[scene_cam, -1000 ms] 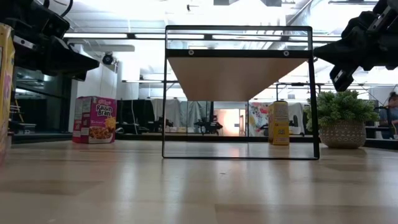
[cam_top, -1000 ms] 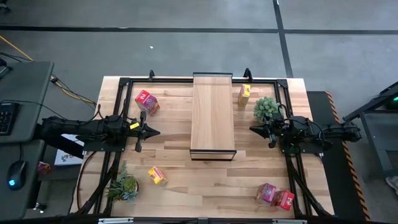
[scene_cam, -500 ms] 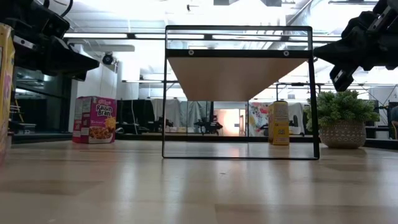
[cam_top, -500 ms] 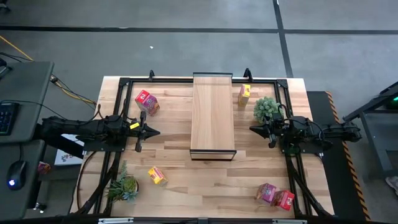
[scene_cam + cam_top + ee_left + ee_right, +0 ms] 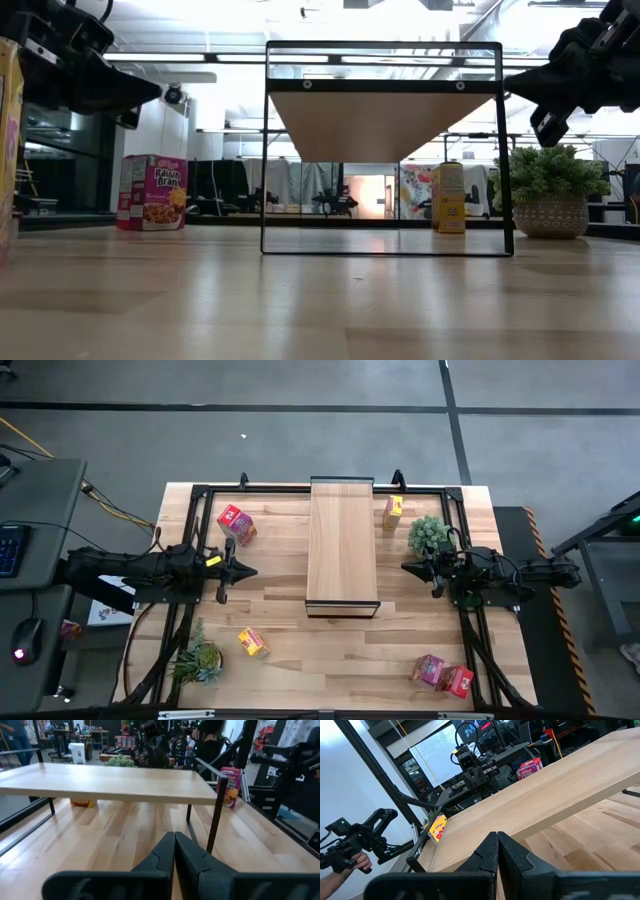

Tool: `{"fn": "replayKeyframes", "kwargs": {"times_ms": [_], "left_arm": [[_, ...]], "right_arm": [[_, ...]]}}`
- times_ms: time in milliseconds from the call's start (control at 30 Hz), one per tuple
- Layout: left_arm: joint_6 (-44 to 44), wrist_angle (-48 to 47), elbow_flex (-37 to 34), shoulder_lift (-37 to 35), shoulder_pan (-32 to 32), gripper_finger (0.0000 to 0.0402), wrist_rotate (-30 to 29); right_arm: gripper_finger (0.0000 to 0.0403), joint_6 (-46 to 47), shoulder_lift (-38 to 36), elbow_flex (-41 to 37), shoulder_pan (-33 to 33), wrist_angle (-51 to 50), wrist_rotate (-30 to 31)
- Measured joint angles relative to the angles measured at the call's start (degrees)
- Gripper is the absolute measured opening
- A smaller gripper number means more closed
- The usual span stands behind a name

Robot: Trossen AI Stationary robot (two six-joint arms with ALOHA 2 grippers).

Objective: Stack cereal on shelf
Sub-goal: Put the bottom yellow cereal box on the shelf

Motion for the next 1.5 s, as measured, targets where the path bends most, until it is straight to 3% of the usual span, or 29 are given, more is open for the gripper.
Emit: {"fn": "replayKeyframes", "kwargs": {"times_ms": [667, 800, 933, 1133, 1300, 1433, 1500], "left_arm": [[0.0, 0.7, 0.0, 0.0, 0.0, 0.0003, -0.2], [-3.6, 5.3, 0.0, 0.1, 0.0, 0.0012, -6.1], [-3.5, 8.0, 1.5, 0.4, -0.1, 0.0053, -5.3], [1.0, 5.4, 9.2, 5.2, -0.1, 0.0161, -3.3], [0.5, -3.4, 18.7, 12.0, -0.1, 0.0239, 4.2], [-7.1, -8.9, 26.4, 17.8, -2.0, 0.0277, 13.2], [-9.6, -11.6, 29.8, 20.7, -4.5, 0.0289, 14.4]], "right_arm": [[0.0000, 0.0, 0.0, 0.0, 0.0, 0.0, 0.0], [0.0000, 0.0, 0.0, 0.0, 0.0, 0.0, 0.0], [0.0000, 0.0, 0.0, 0.0, 0.0, 0.0, 0.0], [0.0000, 0.0, 0.0, 0.0, 0.0, 0.0, 0.0], [0.0000, 0.0, 0.0, 0.0, 0.0, 0.0, 0.0], [0.0000, 0.0, 0.0, 0.0, 0.0, 0.0, 0.0], [0.0000, 0.0, 0.0, 0.0, 0.0, 0.0, 0.0]]}}
